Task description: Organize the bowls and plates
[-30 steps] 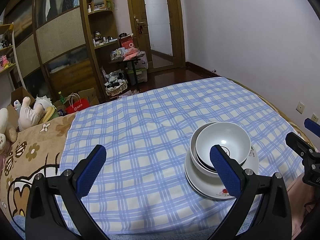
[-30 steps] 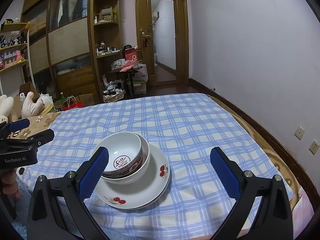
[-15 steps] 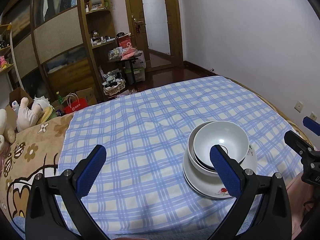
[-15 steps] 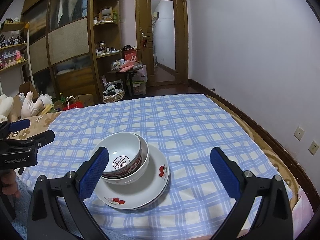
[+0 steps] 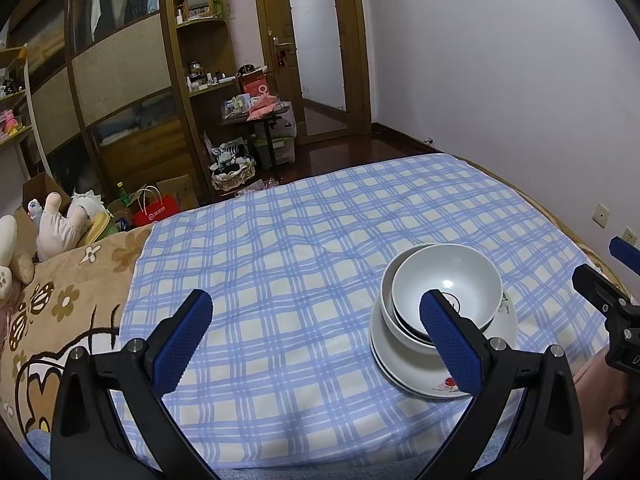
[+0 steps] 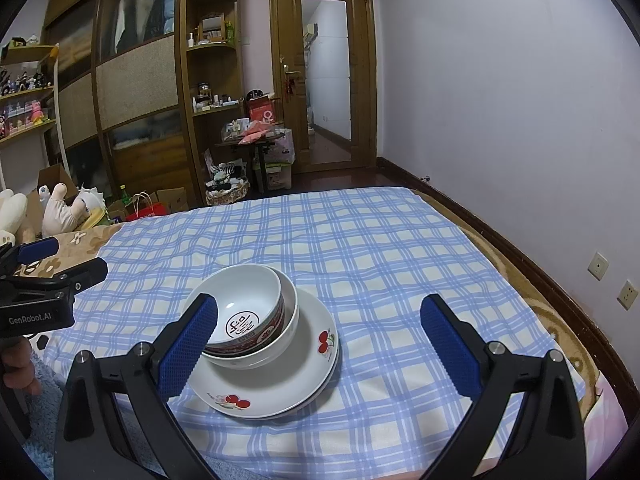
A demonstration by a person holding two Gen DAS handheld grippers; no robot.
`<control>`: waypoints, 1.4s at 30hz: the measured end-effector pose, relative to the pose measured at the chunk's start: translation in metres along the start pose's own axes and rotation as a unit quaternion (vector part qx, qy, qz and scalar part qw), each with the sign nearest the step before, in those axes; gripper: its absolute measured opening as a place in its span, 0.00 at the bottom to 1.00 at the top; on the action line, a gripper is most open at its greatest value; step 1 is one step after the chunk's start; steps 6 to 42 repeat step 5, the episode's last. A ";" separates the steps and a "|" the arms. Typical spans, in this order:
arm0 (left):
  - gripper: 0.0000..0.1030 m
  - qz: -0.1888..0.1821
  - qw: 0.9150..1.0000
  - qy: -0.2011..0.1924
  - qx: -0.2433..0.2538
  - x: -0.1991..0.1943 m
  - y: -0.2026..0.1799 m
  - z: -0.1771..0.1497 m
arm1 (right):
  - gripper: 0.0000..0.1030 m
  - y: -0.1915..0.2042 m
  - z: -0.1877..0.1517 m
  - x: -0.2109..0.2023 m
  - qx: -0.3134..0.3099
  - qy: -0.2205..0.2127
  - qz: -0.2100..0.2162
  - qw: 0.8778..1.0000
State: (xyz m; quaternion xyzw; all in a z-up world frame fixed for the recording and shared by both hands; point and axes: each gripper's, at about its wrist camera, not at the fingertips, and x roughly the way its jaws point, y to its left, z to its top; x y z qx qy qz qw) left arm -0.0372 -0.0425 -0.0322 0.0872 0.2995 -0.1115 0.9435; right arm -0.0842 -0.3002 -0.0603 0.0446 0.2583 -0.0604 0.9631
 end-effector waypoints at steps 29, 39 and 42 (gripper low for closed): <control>0.99 0.004 1.000 -0.001 -0.002 0.000 0.001 0.001 | 1.00 -0.001 0.001 0.000 0.002 0.000 0.001 1.000; 0.99 0.004 1.000 -0.001 -0.002 0.000 0.001 0.001 | 1.00 -0.001 0.001 0.000 0.002 0.000 0.001 1.000; 0.99 0.004 1.000 -0.001 -0.002 0.000 0.001 0.001 | 1.00 -0.001 0.001 0.000 0.002 0.000 0.001 1.000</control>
